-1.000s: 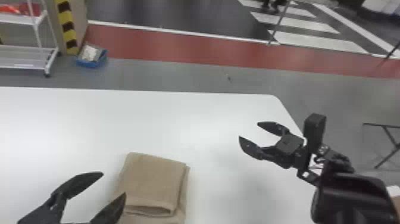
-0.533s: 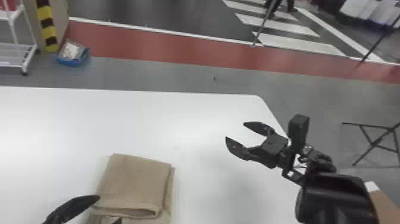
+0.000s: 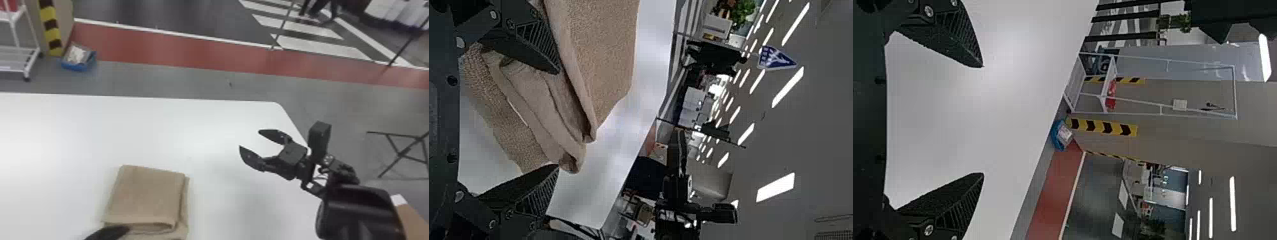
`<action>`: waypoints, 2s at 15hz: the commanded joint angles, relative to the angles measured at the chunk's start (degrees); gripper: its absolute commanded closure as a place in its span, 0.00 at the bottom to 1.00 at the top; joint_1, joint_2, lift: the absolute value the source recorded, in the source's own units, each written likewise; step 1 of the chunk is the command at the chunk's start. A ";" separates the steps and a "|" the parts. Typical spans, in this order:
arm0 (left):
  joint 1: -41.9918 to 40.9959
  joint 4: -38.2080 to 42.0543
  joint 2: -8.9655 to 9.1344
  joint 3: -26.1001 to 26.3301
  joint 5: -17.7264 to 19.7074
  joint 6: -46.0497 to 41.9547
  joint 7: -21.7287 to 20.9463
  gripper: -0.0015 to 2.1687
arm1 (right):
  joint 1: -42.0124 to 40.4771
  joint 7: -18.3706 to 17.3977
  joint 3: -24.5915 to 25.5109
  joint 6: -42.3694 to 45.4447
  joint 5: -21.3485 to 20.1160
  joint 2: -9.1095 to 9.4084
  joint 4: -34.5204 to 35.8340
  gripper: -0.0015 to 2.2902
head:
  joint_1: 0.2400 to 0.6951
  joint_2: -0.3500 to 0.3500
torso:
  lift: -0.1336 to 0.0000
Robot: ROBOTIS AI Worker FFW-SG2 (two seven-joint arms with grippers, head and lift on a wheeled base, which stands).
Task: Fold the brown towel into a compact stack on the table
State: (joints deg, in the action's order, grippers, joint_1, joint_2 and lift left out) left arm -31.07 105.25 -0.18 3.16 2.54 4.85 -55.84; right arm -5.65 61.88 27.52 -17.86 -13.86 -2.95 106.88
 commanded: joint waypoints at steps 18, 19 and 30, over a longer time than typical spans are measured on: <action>2.59 1.10 0.32 7.30 -2.37 0.21 4.51 0.12 | 0.38 5.45 -27.70 -20.95 -22.09 0.14 5.10 0.13 | 1.00 0.10 | 0.07; 2.50 1.37 0.32 7.21 -2.37 0.21 4.51 0.12 | 0.55 5.89 -28.05 -22.53 -23.50 0.05 5.10 0.14 | 1.00 0.11 | 0.07; 1.80 2.95 0.32 7.74 -2.63 0.38 4.60 0.12 | 9.17 4.57 -34.73 -26.05 -27.19 3.00 -3.87 0.14 | 1.00 0.20 | 0.07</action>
State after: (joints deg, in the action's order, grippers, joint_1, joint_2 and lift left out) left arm -29.15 108.04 -0.18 10.79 -0.09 5.23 -51.28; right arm 2.11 66.62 -6.25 -43.88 -40.19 -0.29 104.93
